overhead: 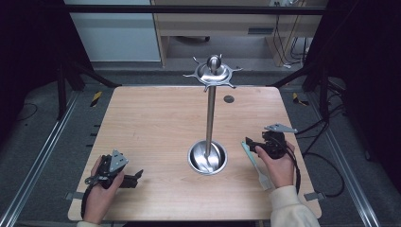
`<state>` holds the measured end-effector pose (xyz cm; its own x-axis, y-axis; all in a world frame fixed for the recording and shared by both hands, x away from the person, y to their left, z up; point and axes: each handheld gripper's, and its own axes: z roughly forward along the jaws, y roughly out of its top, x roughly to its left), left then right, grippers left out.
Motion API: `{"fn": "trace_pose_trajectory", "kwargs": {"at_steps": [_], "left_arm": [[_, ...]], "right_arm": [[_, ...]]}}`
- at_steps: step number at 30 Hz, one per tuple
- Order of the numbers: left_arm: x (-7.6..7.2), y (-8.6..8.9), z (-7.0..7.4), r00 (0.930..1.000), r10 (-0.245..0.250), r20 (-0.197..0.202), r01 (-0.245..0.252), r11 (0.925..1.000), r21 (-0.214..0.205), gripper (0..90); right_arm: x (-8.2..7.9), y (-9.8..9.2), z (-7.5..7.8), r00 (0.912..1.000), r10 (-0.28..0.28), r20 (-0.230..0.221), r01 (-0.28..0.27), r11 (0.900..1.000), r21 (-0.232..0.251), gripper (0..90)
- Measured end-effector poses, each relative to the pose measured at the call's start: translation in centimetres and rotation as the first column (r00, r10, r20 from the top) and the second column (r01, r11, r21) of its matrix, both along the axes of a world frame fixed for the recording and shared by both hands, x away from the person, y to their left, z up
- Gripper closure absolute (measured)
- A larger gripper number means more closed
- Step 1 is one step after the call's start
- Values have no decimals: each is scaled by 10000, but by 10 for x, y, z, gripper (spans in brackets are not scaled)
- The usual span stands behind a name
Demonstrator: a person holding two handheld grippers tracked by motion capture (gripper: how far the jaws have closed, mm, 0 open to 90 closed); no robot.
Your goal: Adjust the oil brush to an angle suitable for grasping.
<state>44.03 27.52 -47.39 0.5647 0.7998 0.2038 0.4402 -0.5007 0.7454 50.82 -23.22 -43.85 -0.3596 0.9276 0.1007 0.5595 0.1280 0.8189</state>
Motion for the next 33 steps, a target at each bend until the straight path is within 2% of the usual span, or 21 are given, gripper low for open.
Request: {"fn": "trace_pose_trajectory", "kwargs": {"at_steps": [4,9,10,11,15,16,17,18,19,20,21,22,25,26,30,31,33], "left_arm": [[0,0,0,10000,-12,-20,12,10000,10,27],[1,0,0,10000,-18,-30,18,10000,25,27],[1,0,0,10000,-12,-33,12,10000,36,27],[0,0,0,10000,-5,-33,6,10000,46,27],[1,2,0,10000,2,-25,-2,10000,27,27],[1,2,0,10000,2,-25,-2,10000,27,27],[1,1,0,10000,21,-10,-21,10000,18,27],[1,0,0,10000,8,0,-8,10000,-7,27],[1,0,0,10000,8,0,-8,10000,-7,27],[1,0,0,10000,-11,-8,11,10000,9,27],[1,0,0,10000,-16,-12,16,10000,19,27],[1,0,0,10000,-19,-14,19,10000,28,28],[0,0,0,10000,15,15,-15,10000,-20,28],[0,0,0,10000,12,25,-12,10000,-29,27],[1,0,0,10000,-8,19,9,10000,-21,28],[1,0,0,10000,-34,1,34,10000,12,27],[1,-1,0,10000,-16,16,16,10000,-4,28]], "right_arm": [[0,11,0,9985,507,-202,-500,9981,361,229],[-1,24,2,9964,823,-183,-820,9965,151,255],[-1,30,1,9949,990,-179,-991,9950,-85,286],[-1,30,1,9949,990,-179,-991,9950,-85,286],[-4,44,1,9900,1404,-159,-1411,9882,-592,431],[-4,44,1,9900,1404,-159,-1411,9882,-592,431],[-4,47,0,9887,1488,-168,-1497,9853,-822,484],[-3,52,-3,9855,1668,-299,-1692,9778,-1232,569],[-3,52,-3,9855,1668,-299,-1692,9778,-1232,569],[-3,53,-5,9842,1736,-362,-1770,9737,-1433,594],[-3,55,-7,9837,1754,-402,-1798,9683,-1734,627],[-2,57,-10,9825,1801,-484,-1863,9588,-2143,652],[0,58,-16,9814,1768,-749,-1903,9474,-2572,734],[2,56,-21,9813,1691,-919,-1890,9370,-2936,791],[6,51,-25,9825,1497,-1112,-1774,9339,-3105,862],[9,45,-29,9833,1388,-1181,-1688,9377,-3035,897],[9,44,-30,9831,1368,-1217,-1684,9365,-3075,900]]}}
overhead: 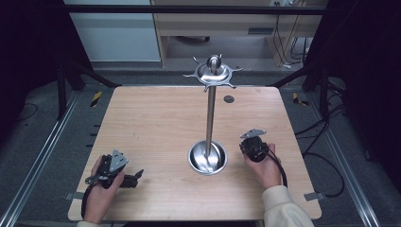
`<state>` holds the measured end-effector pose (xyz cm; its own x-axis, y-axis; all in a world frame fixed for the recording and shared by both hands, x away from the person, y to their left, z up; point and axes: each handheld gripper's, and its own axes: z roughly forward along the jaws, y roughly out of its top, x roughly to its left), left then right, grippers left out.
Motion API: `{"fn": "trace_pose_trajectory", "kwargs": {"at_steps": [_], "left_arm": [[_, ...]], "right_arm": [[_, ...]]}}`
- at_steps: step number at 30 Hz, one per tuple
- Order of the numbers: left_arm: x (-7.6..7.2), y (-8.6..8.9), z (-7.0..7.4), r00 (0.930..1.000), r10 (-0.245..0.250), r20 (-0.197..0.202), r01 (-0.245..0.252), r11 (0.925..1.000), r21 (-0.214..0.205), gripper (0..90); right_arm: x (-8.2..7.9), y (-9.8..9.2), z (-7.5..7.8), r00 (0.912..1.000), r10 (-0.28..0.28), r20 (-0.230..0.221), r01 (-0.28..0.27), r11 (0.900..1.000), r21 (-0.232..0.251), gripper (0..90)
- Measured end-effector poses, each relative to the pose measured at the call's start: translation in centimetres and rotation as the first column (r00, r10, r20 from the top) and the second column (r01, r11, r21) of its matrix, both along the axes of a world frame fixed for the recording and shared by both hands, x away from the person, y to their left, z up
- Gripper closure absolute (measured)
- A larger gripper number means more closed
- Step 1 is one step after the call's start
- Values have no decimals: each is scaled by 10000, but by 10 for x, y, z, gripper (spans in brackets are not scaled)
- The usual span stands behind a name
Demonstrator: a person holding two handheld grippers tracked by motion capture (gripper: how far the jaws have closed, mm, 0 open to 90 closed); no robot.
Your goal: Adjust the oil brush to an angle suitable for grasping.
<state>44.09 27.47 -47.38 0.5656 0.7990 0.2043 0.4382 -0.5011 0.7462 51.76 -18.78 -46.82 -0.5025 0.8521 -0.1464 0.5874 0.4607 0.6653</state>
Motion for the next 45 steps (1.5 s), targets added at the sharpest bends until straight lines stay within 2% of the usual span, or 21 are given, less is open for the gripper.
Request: {"fn": "trace_pose_trajectory", "kwargs": {"at_steps": [8,15,23,29,31,33,34,35,36,39,40,41,42,43,45], "left_arm": [[0,0,0,10000,-1,28,1,10000,-36,27],[0,0,0,10000,-6,35,6,10000,-38,28],[0,-1,0,10000,-13,29,13,10000,-32,28],[0,-1,0,10000,-23,31,24,10000,-8,27],[0,-1,0,10000,-16,21,16,10000,-12,28],[-1,0,0,10000,12,25,-12,10000,-28,28],[-1,0,1,10000,-3,11,3,10000,38,27],[-1,0,0,10000,-8,3,8,10000,38,27],[-1,0,0,10000,-6,-1,6,10000,35,28],[-1,0,0,10000,2,0,-2,10000,-1,27],[-1,0,0,10000,0,-6,0,10000,7,27],[-1,0,0,10000,4,-12,-4,10000,6,28],[-1,0,0,10000,3,-10,-3,10000,12,27],[-1,0,0,10000,6,2,-6,10000,22,27],[-1,0,0,10000,8,5,-8,10000,26,27]], "right_arm": [[6,3,-9,9994,55,-341,-63,9997,-234,900],[11,0,-15,9972,-132,-734,97,9988,-478,900],[12,0,-18,9964,-179,-834,125,9978,-653,900],[12,-4,-18,9942,-655,-851,586,9950,-809,900],[12,-5,-18,9940,-697,-848,637,9954,-716,900],[10,-6,-15,9929,-712,-957,690,9973,-259,900],[8,-9,-9,9921,-806,-962,806,9967,-40,889],[8,-9,-9,9921,-806,-962,806,9967,-40,889],[5,-12,-2,9907,-886,-1034,907,9958,154,871],[0,-17,7,9840,-947,-1511,979,9951,138,811],[0,-17,7,9840,-947,-1511,979,9951,138,811],[-1,-19,11,9814,-949,-1669,989,9950,158,772],[-3,-22,15,9766,-946,-1930,987,9951,115,703],[-4,-23,19,9637,-1100,-2434,1104,9938,-123,627],[-5,-25,20,9623,-1090,-2491,1050,9940,-293,618]]}}
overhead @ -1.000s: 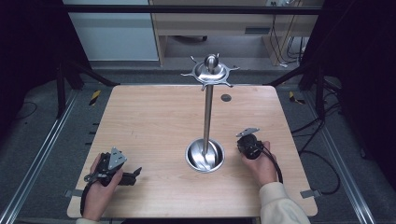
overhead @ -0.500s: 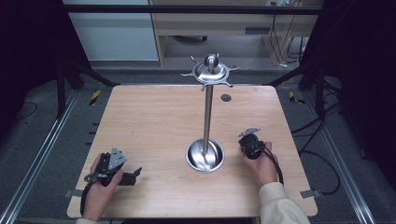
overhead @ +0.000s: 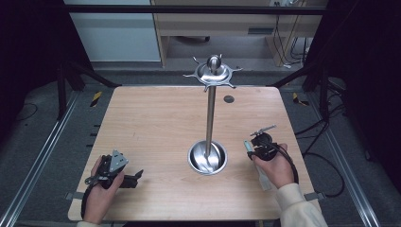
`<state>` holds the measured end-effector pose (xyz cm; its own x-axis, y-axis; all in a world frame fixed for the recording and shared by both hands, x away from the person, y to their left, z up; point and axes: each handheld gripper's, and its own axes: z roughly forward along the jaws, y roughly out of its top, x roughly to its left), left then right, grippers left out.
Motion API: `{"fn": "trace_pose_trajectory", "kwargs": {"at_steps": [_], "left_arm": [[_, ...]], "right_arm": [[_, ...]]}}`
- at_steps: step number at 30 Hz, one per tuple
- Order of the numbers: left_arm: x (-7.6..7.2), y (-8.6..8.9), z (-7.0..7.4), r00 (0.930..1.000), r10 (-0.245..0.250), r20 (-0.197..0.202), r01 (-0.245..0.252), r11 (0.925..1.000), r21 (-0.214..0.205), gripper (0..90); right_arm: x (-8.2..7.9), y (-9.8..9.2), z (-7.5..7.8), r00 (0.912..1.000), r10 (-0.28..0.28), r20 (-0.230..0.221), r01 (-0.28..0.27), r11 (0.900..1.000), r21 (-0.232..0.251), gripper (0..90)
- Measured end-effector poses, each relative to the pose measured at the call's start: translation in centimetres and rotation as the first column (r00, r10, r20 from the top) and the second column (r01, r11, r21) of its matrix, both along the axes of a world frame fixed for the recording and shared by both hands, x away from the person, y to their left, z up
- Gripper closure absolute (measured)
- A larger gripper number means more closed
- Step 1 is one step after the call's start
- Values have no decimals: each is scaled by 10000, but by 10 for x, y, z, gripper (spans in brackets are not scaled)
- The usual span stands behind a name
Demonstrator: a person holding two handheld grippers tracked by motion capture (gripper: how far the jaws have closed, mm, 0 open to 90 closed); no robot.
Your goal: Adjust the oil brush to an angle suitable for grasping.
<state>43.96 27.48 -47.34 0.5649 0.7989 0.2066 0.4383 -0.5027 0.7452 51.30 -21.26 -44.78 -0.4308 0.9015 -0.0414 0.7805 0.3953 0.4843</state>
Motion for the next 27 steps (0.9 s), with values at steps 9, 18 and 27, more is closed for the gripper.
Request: {"fn": "trace_pose_trajectory", "kwargs": {"at_steps": [9,18,27], "left_arm": [[0,0,0,10000,-30,-30,30,10000,8,27],[0,0,0,10000,-20,-46,20,10000,-15,27],[0,0,0,10000,-31,-47,31,10000,-4,27]], "right_arm": [[2,0,2,9900,-144,-1407,59,9981,-611,592],[9,-5,-9,9708,-602,-2324,462,9968,-651,662],[10,-3,-16,9619,-563,-2674,426,9975,-568,708]]}}
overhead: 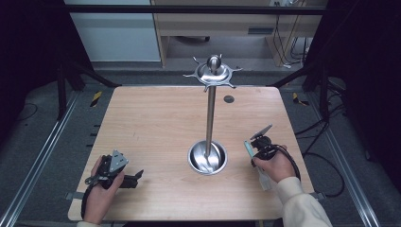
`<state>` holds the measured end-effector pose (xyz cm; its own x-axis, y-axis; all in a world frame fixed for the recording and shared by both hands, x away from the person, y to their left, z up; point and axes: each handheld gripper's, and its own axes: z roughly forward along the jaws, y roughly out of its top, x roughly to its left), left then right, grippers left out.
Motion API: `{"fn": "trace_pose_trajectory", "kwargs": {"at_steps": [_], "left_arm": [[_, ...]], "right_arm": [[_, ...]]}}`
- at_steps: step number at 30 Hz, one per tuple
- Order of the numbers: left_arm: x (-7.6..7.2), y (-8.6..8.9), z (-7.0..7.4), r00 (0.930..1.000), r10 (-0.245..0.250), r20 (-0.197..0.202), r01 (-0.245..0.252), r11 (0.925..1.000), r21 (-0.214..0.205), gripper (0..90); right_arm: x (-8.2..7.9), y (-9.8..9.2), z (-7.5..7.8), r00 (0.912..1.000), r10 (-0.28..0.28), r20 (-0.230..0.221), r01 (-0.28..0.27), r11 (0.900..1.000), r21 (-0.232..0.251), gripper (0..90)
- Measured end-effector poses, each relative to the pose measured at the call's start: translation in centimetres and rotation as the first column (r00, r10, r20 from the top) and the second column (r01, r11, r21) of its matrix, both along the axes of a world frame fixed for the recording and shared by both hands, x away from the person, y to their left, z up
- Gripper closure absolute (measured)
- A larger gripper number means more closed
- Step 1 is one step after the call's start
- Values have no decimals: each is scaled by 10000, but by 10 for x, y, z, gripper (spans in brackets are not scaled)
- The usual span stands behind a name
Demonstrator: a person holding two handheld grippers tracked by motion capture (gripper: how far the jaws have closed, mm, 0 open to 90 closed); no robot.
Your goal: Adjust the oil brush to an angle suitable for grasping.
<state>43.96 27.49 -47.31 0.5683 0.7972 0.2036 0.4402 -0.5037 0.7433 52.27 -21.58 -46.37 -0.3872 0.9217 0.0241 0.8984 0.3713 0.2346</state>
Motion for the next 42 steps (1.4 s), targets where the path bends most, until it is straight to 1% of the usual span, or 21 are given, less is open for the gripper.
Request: {"fn": "trace_pose_trajectory", "kwargs": {"at_steps": [3,13,15,22,25,28,29,32,33,34,35,36,37,38,40,41,42], "left_arm": [[0,1,0,10000,5,18,-5,10000,-35,27],[0,0,0,10000,-6,10,6,10000,-6,28],[0,0,0,10000,-1,7,1,10000,-5,28],[0,0,1,10000,-2,14,2,10000,-1,27],[0,0,0,10000,-3,21,3,10000,-12,28],[0,0,0,10000,-17,23,17,10000,-23,28],[0,1,0,10000,-13,25,13,10000,-23,28],[0,1,0,10000,-9,19,10,10000,-48,28],[0,1,0,10000,4,41,-4,10000,-37,28],[0,1,0,10000,4,41,-4,10000,-37,28],[0,1,0,10000,10,32,-10,10000,-50,28],[0,1,0,10000,9,26,-9,10000,-47,28],[-1,1,1,10000,0,32,0,10000,-18,28],[-1,1,1,10000,0,27,1,10000,-30,28],[-1,1,1,10000,9,48,-9,10000,-39,28],[-1,1,1,10000,19,54,-19,10000,-35,28],[-1,1,1,10000,31,61,-31,10000,-47,28]], "right_arm": [[1,0,-1,10000,-89,-45,89,9999,-51,724],[2,0,-3,9998,-129,-121,128,9999,-90,767],[2,0,-3,9997,-218,-116,216,9997,-131,787],[1,0,-3,9990,-449,-60,448,9989,-154,806],[0,0,-3,9984,-544,-131,543,9985,-43,819],[0,-4,-1,9980,-606,-167,610,9980,186,821],[0,-4,-1,9980,-606,-167,610,9980,186,821],[0,-8,4,9978,-668,-18,669,9970,386,821],[-1,-11,10,9971,-737,167,728,9960,522,821],[-1,-11,10,9971,-737,167,728,9960,522,821],[-2,-14,16,9970,-672,394,644,9957,665,821],[-2,-14,16,9970,-672,394,644,9957,665,821],[-2,-17,22,9957,-708,599,656,9942,855,821],[-2,-17,22,9957,-708,599,656,9942,855,821],[-2,-19,28,9940,-706,832,618,9927,1034,822],[-2,-20,30,9932,-751,884,659,9925,1028,822],[-1,-21,33,9918,-740,1038,629,9923,1065,822]]}}
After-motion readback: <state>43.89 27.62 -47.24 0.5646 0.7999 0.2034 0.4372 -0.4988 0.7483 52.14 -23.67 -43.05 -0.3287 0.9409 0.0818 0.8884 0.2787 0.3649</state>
